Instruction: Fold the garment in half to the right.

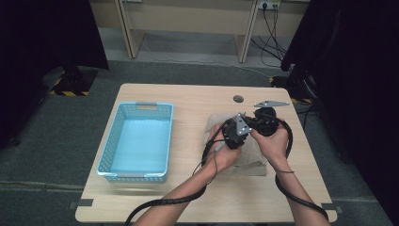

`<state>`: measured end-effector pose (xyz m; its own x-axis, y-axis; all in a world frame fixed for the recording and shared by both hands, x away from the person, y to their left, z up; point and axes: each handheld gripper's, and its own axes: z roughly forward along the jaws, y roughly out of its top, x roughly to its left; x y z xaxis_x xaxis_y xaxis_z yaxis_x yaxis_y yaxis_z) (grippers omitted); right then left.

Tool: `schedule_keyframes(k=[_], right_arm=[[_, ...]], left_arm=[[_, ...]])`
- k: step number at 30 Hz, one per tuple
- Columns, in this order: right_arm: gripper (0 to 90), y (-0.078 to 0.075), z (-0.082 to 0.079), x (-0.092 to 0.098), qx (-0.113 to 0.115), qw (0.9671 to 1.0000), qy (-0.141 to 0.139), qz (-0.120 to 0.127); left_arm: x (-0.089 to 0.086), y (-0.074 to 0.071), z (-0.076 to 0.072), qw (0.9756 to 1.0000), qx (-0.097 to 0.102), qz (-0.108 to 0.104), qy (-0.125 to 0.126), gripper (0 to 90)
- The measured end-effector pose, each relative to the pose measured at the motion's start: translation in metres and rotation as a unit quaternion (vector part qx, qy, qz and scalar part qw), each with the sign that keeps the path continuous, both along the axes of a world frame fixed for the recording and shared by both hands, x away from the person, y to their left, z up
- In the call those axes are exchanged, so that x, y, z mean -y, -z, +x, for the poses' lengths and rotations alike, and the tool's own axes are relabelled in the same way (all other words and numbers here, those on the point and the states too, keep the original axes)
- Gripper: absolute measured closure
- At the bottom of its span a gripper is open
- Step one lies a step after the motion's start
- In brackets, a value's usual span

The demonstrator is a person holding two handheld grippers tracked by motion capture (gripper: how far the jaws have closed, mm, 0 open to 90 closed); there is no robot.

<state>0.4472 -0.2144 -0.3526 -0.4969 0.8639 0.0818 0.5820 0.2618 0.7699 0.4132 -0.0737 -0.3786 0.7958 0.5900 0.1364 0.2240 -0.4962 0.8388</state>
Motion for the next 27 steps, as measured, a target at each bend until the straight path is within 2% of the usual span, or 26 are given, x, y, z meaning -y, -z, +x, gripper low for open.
schedule_keyframes(k=[9,17,27], right_arm=[[85.8,0.0,0.005,0.009,-0.001,0.9999,0.013,-0.005],[85.9,0.007,0.008,0.017,-0.009,0.9997,0.023,-0.007],[85.9,0.009,0.01,0.027,-0.013,0.9993,0.033,-0.009]], left_arm=[[0.012,-0.004,0.002,1.0,0.001,0.005,0.004,84.5],[0.019,0.002,0.005,0.9999,-0.007,0.008,0.004,85.7],[0.029,0.004,0.008,0.9999,-0.009,0.01,0.005,85.4]])
